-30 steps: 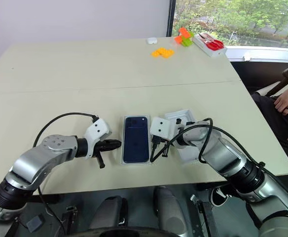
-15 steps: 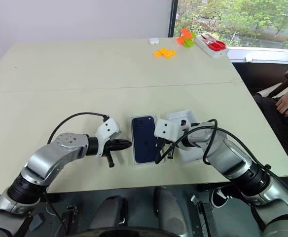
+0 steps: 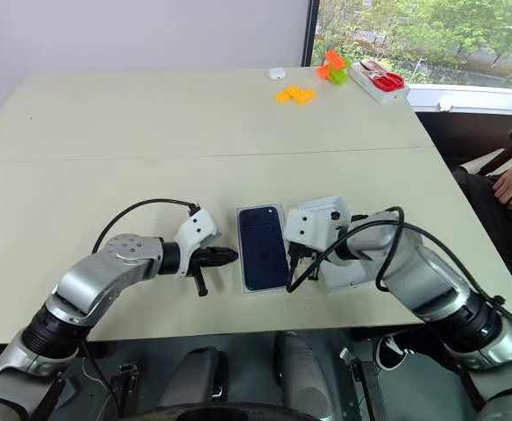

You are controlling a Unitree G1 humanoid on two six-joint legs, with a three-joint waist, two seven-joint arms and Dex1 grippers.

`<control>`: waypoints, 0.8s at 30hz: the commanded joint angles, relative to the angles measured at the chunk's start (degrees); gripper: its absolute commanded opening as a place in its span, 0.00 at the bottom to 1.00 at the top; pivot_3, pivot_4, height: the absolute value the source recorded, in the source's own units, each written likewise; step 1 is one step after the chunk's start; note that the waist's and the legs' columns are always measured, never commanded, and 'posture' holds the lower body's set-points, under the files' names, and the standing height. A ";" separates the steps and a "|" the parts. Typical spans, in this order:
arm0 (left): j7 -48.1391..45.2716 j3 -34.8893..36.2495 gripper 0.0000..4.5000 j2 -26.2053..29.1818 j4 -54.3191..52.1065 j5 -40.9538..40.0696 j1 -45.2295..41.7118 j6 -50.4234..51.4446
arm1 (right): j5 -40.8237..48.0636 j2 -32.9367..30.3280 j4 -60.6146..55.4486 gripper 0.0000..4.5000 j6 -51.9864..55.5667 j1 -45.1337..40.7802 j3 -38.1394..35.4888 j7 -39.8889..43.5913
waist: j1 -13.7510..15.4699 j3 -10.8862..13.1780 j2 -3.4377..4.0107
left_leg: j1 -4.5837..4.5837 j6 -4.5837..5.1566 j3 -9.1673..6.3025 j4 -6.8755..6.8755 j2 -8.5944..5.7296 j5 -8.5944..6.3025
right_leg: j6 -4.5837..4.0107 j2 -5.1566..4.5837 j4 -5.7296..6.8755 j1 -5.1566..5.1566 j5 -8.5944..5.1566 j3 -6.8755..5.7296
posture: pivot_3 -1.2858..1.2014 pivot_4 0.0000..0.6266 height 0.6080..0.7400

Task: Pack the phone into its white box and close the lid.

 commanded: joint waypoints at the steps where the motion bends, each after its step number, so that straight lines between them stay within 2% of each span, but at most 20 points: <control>1: 1.34 2.82 0.00 -0.45 -1.04 -0.04 0.15 -0.32 | 4.30 0.49 -3.49 0.54 3.24 -0.89 -6.14 0.24 | 0.01 0.00 0.00 | 0.00 0.00 -0.01 0.00 0.01 0.00 | 0.00 0.01 0.00 0.00 0.00 -0.01 | 0.52 0.24 0.96; 3: 2.03 3.41 0.00 -0.99 -1.02 -0.10 0.27 -0.28 | 6.91 1.89 -3.72 0.76 8.39 -0.95 -9.18 -1.03 | 0.05 0.00 -0.01 | 0.00 0.00 -0.03 0.00 0.01 0.00 | 0.00 0.01 0.01 0.00 0.00 -0.01 | 0.52 0.24 0.96; 8: 0.01 5.52 0.00 -0.18 -4.84 -2.92 2.23 -1.10 | 12.55 8.51 -3.83 0.76 34.67 -3.71 -14.61 -6.74 | -0.03 -0.01 0.00 | -0.01 0.00 -0.04 0.00 0.02 0.00 | -0.11 -0.01 0.04 0.01 0.07 -0.01 | 0.52 0.24 0.96; 10: -0.67 8.05 0.00 -0.02 -5.87 -4.38 3.24 -2.14 | 12.75 11.63 -2.52 0.76 40.67 -5.02 -16.07 -10.43 | -0.07 -0.01 0.01 | -0.01 0.00 -0.07 0.00 0.06 0.00 | -0.21 0.00 0.04 -0.02 0.14 0.00 | 0.52 0.24 0.96; 15: -4.91 13.80 0.00 2.65 -8.62 -6.95 6.27 -7.55 | 16.74 13.33 0.77 0.76 42.65 -3.66 -18.74 -18.92 | 0.09 -0.02 0.01 | -0.03 0.00 -0.06 0.00 0.04 0.00 | -0.24 0.00 0.05 -0.01 0.12 -0.05 | 0.52 0.24 0.96; 18: -9.08 14.63 0.00 5.17 -9.79 -7.11 7.88 -12.61 | 19.20 13.30 1.91 0.76 42.65 -2.82 -18.72 -24.55 | 0.02 -0.02 0.01 | -0.04 0.00 -0.02 -0.01 0.03 0.00 | -0.25 -0.01 -0.01 -0.01 0.11 -0.03 | 0.52 0.24 0.96; 24: -15.02 14.66 0.00 7.69 -11.41 -11.88 8.50 -12.78 | 28.52 13.73 4.17 0.76 42.65 -2.43 -20.24 -34.96 | -0.07 -0.02 0.01 | -0.06 0.00 0.03 -0.01 0.01 0.00 | -0.07 -0.03 -0.08 0.01 -0.02 0.00 | 0.52 0.24 0.96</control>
